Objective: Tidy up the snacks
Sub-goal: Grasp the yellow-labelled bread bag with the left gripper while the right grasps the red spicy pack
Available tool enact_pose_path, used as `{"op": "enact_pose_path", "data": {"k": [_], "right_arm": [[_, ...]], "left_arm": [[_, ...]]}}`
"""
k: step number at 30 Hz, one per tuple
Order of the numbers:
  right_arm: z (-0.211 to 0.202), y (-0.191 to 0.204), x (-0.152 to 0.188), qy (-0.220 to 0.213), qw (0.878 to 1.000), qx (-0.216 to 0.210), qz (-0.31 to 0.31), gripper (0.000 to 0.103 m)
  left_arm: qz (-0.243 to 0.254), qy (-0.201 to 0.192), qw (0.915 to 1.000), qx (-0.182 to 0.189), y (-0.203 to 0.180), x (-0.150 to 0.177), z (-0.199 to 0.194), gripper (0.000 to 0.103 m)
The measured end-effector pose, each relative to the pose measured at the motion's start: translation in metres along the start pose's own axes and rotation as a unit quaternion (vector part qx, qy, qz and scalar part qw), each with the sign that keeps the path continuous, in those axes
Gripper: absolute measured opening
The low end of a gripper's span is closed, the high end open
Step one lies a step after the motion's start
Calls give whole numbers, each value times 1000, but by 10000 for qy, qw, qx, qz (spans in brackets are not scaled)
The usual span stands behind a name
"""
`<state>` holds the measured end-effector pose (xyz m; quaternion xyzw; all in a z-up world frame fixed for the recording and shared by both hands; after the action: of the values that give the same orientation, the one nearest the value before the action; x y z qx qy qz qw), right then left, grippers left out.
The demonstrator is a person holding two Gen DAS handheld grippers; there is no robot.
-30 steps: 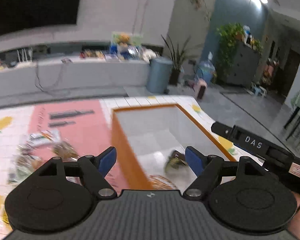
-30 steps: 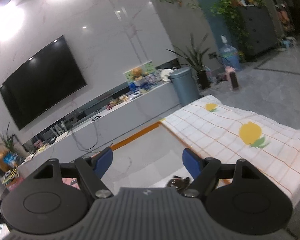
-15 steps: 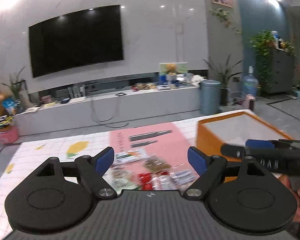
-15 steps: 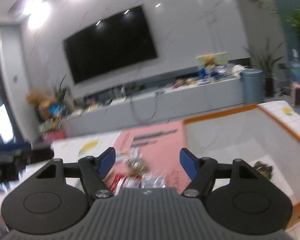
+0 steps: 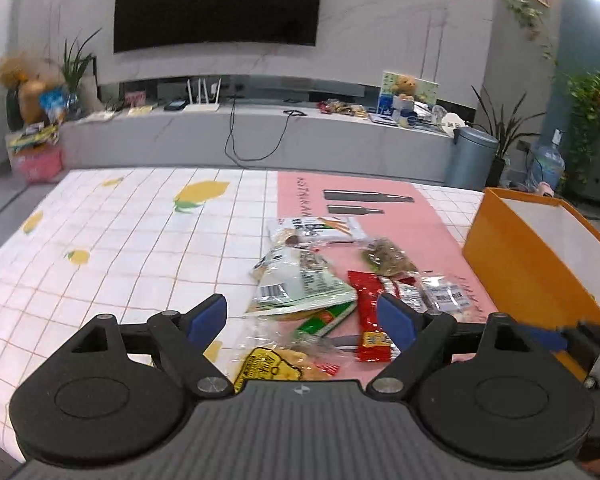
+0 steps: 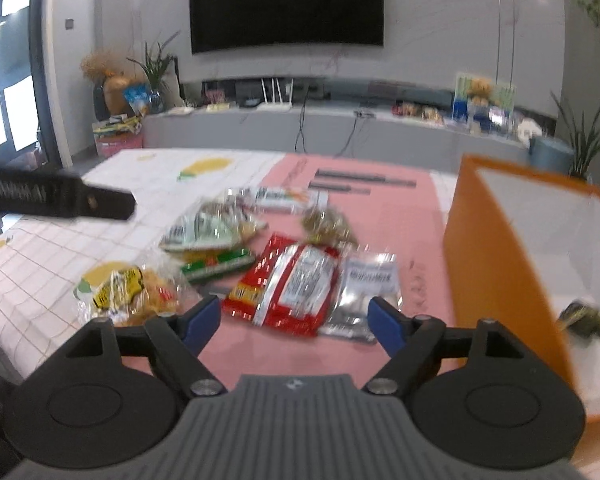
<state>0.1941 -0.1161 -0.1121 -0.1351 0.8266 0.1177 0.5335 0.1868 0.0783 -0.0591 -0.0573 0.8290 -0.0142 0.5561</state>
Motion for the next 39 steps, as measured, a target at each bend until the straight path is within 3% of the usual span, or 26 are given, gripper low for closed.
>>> {"op": "enact_pose_path", "data": {"k": [3,6,9,12,15,16,18,21,25,29,32,34,37,39], "right_arm": [[8,2,9,27,9998,27,183,89],[16,7,14,43,9996,15,288,90],[18,10,19,99,9993,63,348,90],[16,12,18,96,9995,21,315,90],[11,12,16,67,9996,29,272,91],[10,11,16,63,9996,19,263,91],[8,11,14,55,9997,12,247,91],[5,9,11,16,9997,25,259,91],[4,7,8,14,9991,17,423,91],[0,5,6,-32,9992,26,405,91],[-2,3,3,-69,9990,31,432,91],[-2,1,2,-86,9989,33,463,91],[-2,1,2,-97,9989,52,451,91],[-2,0,2,-104,9989,68,443,91]], "left_arm": [[-179,222,9996,-74,12,4,5,99],[-322,516,9981,-25,17,13,10,99],[-359,1044,9936,259,15,28,17,99],[-407,1212,9916,214,19,39,21,99],[509,1559,9838,724,10,47,24,99],[760,1478,9832,751,11,46,23,99],[1061,1243,9845,643,13,44,20,101],[1319,1324,9776,969,6,53,18,103],[1666,1385,9740,661,4,69,29,103],[1505,1737,9717,541,9,92,43,103],[862,1771,9790,528,20,96,52,103],[765,1680,9822,346,27,94,53,103],[699,1567,9844,391,26,91,48,103],[665,1564,9848,364,27,88,44,88]]}}
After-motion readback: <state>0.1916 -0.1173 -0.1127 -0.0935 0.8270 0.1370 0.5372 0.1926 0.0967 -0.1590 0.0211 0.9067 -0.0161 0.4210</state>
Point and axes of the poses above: each gripper's, at about its wrist camera, not at the fingertips, and z roughly the way its jaws point, y to its left, x to its underside, the point moved 10 cm from there along z, roughly the way its jaws point, and after that the axes turned 13 degrees about -y, right-handed, at the moved point
